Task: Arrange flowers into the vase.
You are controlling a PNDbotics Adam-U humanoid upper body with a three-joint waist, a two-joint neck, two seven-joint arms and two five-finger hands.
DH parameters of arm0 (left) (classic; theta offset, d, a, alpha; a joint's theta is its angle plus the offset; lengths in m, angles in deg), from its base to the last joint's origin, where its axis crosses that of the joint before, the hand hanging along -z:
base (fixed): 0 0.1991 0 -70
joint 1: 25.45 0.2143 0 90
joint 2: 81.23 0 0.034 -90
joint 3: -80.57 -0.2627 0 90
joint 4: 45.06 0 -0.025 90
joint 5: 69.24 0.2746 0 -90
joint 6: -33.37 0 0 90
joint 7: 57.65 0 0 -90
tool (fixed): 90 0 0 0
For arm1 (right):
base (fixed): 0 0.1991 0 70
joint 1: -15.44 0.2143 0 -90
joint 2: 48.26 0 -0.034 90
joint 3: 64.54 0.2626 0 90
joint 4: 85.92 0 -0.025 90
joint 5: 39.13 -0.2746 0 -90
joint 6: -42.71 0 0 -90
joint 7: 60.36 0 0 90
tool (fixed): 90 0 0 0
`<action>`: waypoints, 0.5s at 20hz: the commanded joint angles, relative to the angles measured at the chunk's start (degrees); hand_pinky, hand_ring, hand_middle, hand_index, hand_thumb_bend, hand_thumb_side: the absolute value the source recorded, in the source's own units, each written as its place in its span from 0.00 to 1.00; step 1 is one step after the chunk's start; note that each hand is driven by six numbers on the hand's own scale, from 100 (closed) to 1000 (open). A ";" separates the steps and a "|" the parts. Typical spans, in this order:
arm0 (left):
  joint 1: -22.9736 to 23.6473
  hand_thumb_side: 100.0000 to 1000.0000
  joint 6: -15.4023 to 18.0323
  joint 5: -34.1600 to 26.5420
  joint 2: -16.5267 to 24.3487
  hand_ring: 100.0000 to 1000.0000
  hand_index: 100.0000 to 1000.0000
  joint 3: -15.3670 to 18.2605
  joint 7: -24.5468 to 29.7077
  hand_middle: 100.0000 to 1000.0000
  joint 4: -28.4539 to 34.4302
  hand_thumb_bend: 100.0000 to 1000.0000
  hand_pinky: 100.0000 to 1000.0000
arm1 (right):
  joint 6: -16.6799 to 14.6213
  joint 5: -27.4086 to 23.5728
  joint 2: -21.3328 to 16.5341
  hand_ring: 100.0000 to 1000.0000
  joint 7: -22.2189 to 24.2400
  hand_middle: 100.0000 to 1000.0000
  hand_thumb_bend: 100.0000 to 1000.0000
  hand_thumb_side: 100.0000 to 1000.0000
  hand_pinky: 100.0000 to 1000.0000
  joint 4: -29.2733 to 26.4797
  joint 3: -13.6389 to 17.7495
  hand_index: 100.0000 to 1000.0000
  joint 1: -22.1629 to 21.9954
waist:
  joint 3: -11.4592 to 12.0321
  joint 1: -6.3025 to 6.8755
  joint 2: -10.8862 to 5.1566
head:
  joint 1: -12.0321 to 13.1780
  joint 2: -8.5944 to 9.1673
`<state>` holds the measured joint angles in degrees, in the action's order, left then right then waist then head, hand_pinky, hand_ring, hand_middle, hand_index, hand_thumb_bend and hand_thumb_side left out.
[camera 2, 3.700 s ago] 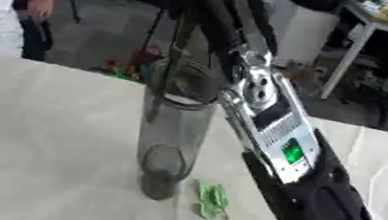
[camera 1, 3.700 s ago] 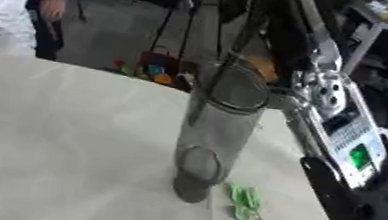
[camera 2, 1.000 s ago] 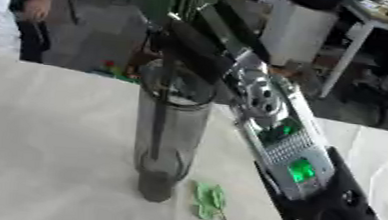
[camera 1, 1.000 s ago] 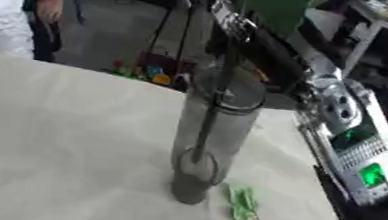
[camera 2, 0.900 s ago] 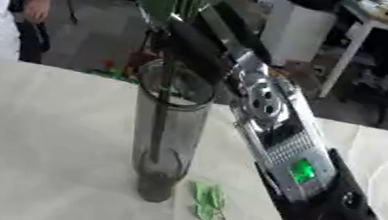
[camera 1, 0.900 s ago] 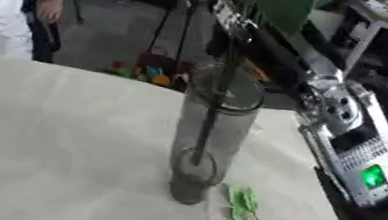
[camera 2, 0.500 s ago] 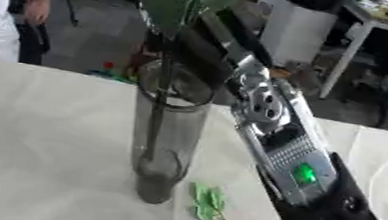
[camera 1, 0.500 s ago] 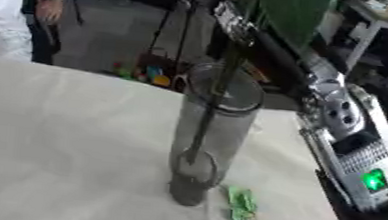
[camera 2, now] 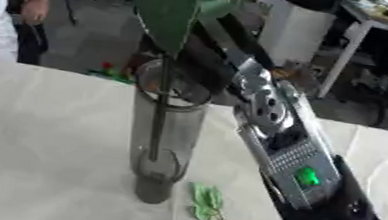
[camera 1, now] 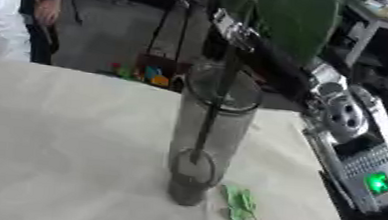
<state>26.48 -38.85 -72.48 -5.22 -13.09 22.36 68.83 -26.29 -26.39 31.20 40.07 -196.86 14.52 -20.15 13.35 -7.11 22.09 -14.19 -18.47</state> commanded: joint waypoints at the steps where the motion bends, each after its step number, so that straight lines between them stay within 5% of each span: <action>1: -0.61 1.00 0.00 -0.20 -0.07 0.77 0.90 -0.22 0.18 0.87 0.70 0.00 0.68 | -0.44 1.13 -1.54 0.49 0.89 0.38 0.00 0.94 0.51 -0.99 0.87 0.44 0.49 | -0.20 0.44 -1.09 | 0.18 0.97; 10: -0.62 1.00 -0.02 -0.18 -0.10 0.77 0.90 -0.24 0.20 0.87 0.70 0.00 0.68 | -0.64 0.99 -1.37 0.50 1.57 0.38 0.00 0.98 0.52 -0.69 1.03 0.48 0.22 | -0.18 0.43 -0.98 | 0.05 1.26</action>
<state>26.48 -38.85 -72.49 -5.22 -13.09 22.37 68.83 -26.86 -25.88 31.20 41.49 -196.89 14.74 -20.63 13.25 -7.11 22.21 -14.18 -17.97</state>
